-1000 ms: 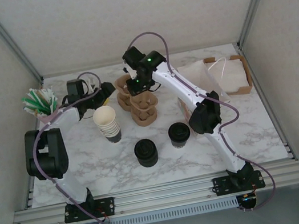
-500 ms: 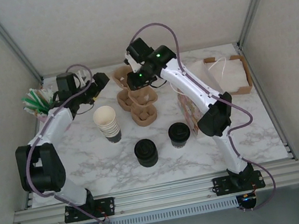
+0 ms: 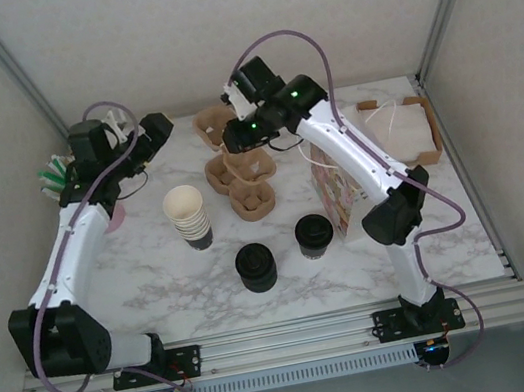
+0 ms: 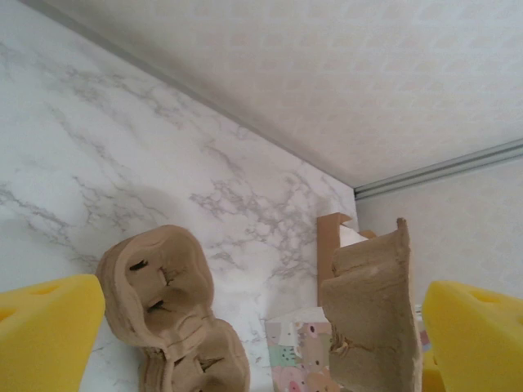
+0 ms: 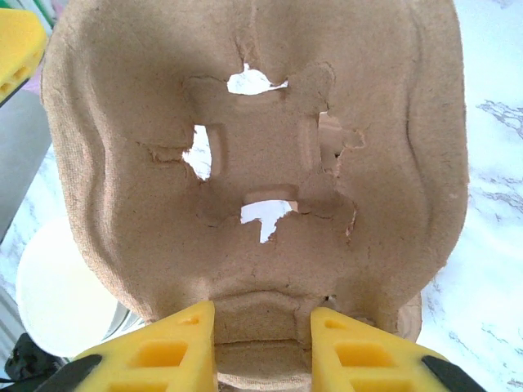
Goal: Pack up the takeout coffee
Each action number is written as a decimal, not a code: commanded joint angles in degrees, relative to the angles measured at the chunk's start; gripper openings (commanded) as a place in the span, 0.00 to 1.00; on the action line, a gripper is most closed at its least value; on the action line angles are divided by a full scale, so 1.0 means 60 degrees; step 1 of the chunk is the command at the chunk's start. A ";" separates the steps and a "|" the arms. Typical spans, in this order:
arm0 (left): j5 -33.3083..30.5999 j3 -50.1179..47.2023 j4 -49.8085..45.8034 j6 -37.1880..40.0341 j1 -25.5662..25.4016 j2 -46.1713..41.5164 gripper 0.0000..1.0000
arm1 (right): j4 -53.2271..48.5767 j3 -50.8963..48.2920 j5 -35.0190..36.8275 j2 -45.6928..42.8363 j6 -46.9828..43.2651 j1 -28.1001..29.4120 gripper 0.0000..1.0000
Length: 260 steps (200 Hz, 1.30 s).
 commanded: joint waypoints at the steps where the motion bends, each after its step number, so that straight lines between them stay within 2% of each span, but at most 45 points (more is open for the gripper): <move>1: -0.0257 0.0369 -0.0465 0.0046 0.0068 -0.0585 1.00 | 0.0330 -0.0270 -0.0287 -0.0778 0.0189 0.0046 0.28; 69: -0.0336 0.0349 -0.0977 0.0028 0.0066 -0.1395 1.00 | 0.0750 -0.1034 -0.0903 -0.2197 0.0497 0.0045 0.29; 139: -0.0174 0.0029 -0.1055 -0.0100 -0.0171 -0.1690 1.00 | 0.0539 -0.1518 -0.0526 -0.3465 0.0520 0.0037 0.30; 220: -0.0653 0.0309 -0.0834 -0.0305 -0.1715 -0.1236 0.97 | -0.0082 -0.1922 0.0423 -0.5013 0.0405 -0.0014 0.31; 260: -0.0997 0.0747 -0.0686 -0.0401 -0.3024 -0.0658 0.94 | -0.0683 -0.2110 0.1379 -0.5764 0.0227 -0.0083 0.32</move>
